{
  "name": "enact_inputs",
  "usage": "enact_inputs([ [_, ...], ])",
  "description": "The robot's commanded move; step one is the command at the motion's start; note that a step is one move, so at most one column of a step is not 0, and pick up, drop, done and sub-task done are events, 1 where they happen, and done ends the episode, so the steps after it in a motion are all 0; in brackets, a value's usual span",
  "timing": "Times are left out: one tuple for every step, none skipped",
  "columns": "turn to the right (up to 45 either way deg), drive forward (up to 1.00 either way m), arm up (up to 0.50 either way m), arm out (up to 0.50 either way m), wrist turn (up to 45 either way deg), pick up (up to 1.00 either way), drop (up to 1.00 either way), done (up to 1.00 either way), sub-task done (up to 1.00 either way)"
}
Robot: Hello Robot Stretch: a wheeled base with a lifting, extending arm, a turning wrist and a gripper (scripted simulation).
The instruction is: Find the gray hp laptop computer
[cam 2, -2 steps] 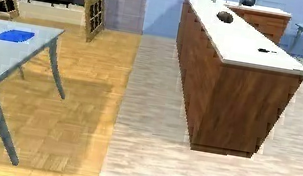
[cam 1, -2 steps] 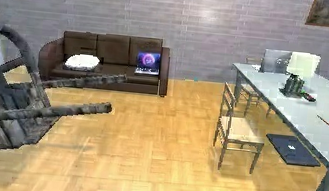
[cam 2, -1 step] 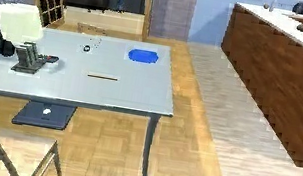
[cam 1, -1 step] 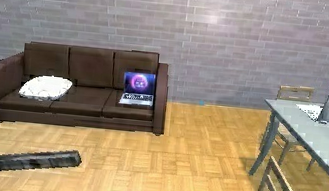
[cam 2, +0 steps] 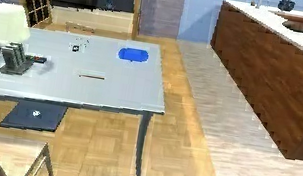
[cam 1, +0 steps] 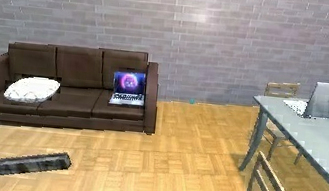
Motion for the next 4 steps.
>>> enact_inputs([
  [39.0, 0.00, 0.00, 0.00, 0.0, 0.00, 0.00, 0.00, 0.00],
  [0.0, 0.20, 0.00, 0.00, 0.0, 0.00, 0.00, 0.00, 0.00],
  [-45.0, 0.00, 0.00, 0.00, 0.0, 0.00, 0.00, 0.00, 0.00],
  [0.0, 0.95, 0.00, 0.00, 0.0, 0.00, 0.00, 0.00, 0.00],
])
